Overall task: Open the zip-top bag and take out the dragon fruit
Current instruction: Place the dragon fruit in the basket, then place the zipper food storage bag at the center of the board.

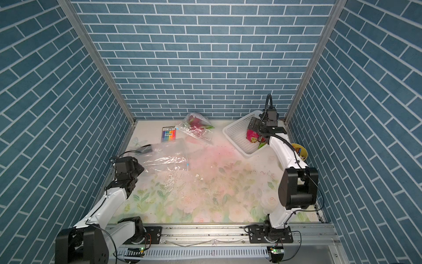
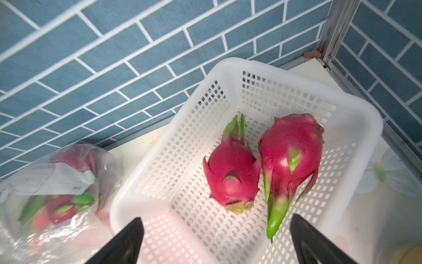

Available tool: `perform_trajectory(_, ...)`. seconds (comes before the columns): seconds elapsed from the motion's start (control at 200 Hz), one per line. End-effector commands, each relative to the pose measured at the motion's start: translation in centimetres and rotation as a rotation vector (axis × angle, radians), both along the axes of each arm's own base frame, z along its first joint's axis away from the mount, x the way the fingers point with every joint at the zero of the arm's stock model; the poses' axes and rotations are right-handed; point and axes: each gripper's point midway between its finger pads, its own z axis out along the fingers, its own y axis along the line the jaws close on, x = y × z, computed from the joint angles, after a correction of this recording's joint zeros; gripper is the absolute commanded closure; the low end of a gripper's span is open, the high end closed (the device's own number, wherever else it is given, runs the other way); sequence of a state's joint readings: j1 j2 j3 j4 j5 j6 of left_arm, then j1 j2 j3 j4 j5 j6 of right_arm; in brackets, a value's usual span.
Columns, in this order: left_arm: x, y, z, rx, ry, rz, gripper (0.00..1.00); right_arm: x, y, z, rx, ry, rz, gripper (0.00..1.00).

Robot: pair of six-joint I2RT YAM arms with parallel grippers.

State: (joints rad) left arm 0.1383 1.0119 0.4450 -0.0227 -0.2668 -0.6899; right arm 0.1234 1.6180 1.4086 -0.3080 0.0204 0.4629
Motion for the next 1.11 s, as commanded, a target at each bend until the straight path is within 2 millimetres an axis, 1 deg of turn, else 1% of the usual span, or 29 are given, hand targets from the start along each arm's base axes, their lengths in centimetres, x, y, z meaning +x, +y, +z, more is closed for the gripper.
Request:
perform_trajectory(0.0,-4.6,4.0,-0.7,0.098,0.059,0.258,1.0,-1.4,1.0,1.5,-0.013,-0.072,0.064,0.01)
perform_trajectory(0.02,-5.2,4.5,-0.5,0.114,0.058,0.296,0.99,-1.7,1.1,1.4,-0.02,-0.071,0.069,0.01)
perform_trajectory(0.06,-6.5,5.4,-0.4,0.137,0.052,0.369,0.94,-2.2,1.4,1.6,-0.028,-0.077,0.086,0.01)
perform_trajectory(0.105,-7.9,6.2,-0.4,0.136,0.036,0.446,0.79,-2.6,1.9,1.6,-0.023,-0.082,0.114,0.01)
perform_trajectory(0.13,-8.4,6.5,-0.3,0.132,0.022,0.473,0.7,-2.8,2.4,1.5,-0.018,-0.089,0.138,0.01)
perform_trajectory(0.165,-8.7,6.7,-0.2,0.129,0.002,0.487,0.54,-2.9,2.8,1.5,-0.016,-0.098,0.156,0.01)
perform_trajectory(0.195,-8.7,6.8,0.2,0.125,-0.021,0.489,0.42,-2.9,3.1,1.4,-0.02,-0.102,0.164,0.01)
perform_trajectory(0.24,-8.1,6.6,1.2,0.128,-0.06,0.458,0.27,-3.0,3.4,1.1,-0.016,-0.103,0.165,0.01)
perform_trajectory(0.26,-7.7,6.4,1.7,0.13,-0.079,0.435,0.18,-3.0,3.5,1.0,-0.008,-0.103,0.168,0.01)
perform_trajectory(0.29,-7.2,6.2,2.4,0.12,-0.111,0.413,0.03,-2.9,3.8,0.9,0.011,-0.102,0.175,0.01)
perform_trajectory(0.3,-7.0,6.1,2.6,0.117,-0.123,0.408,0.01,-2.9,3.8,0.8,0.014,-0.1,0.174,0.01)
perform_trajectory(0.315,-6.8,6.0,3.0,0.11,-0.142,0.398,0.0,-2.8,3.8,0.8,0.02,-0.097,0.168,0.01)
perform_trajectory(0.33,-6.5,5.9,3.3,0.103,-0.16,0.386,0.0,-2.9,4.3,0.7,0.044,-0.091,0.191,0.01)
perform_trajectory(0.395,-5.1,5.1,5.3,0.082,-0.236,0.313,0.0,-2.7,5.0,0.6,0.105,-0.079,0.209,0.01)
perform_trajectory(0.455,-3.8,4.1,7.1,0.055,-0.306,0.235,0.0,-2.5,5.1,0.5,0.135,-0.073,0.199,0.01)
perform_trajectory(0.525,-2.1,2.7,9.2,0.019,-0.382,0.136,0.0,-2.6,5.3,0.9,0.156,-0.103,0.204,0.01)
perform_trajectory(0.63,0.6,-0.2,12.2,-0.055,-0.468,-0.049,0.0,-3.2,5.7,1.6,0.167,-0.161,0.239,0.02)
perform_trajectory(0.66,1.5,-1.4,12.9,-0.087,-0.486,-0.117,0.0,-3.3,5.7,1.8,0.162,-0.166,0.241,0.03)
perform_trajectory(0.685,2.1,-2.2,12.6,-0.121,-0.48,-0.153,0.0,-3.4,5.7,1.7,0.156,-0.163,0.245,0.03)
perform_trajectory(0.695,2.4,-2.5,13.4,-0.128,-0.497,-0.169,0.0,-3.5,5.7,1.7,0.154,-0.163,0.246,0.04)
perform_trajectory(0.705,2.7,-3.0,13.8,-0.137,-0.506,-0.19,0.0,-3.5,5.7,1.7,0.153,-0.161,0.248,0.03)
perform_trajectory(0.735,3.6,-4.3,14.3,-0.164,-0.523,-0.249,0.0,-3.6,5.8,1.6,0.153,-0.153,0.253,0.04)
perform_trajectory(0.78,5.0,-6.4,14.8,-0.204,-0.54,-0.336,0.0,-3.8,6.1,1.4,0.161,-0.146,0.269,0.04)
perform_trajectory(0.82,6.2,-8.6,15.4,-0.23,-0.555,-0.413,0.0,-4.0,6.5,1.2,0.172,-0.138,0.287,0.01)
perform_trajectory(0.93,9.4,-14.2,16.7,-0.233,-0.556,-0.595,0.0,-4.6,7.5,0.3,0.181,-0.11,0.313,0.01)
perform_trajectory(0.96,10.2,-15.3,17.2,-0.223,-0.558,-0.631,0.0,-4.8,7.7,0.1,0.176,-0.105,0.315,0.01)
perform_trajectory(1.01,11.8,-16.9,17.2,-0.224,-0.549,-0.681,0.0,-5.1,7.9,-0.5,0.167,-0.089,0.313,0.01)
perform_trajectory(1.1,14.7,-19.1,16.4,-0.266,-0.526,-0.764,0.0,-5.8,8.1,-1.2,0.159,-0.072,0.31,0.01)
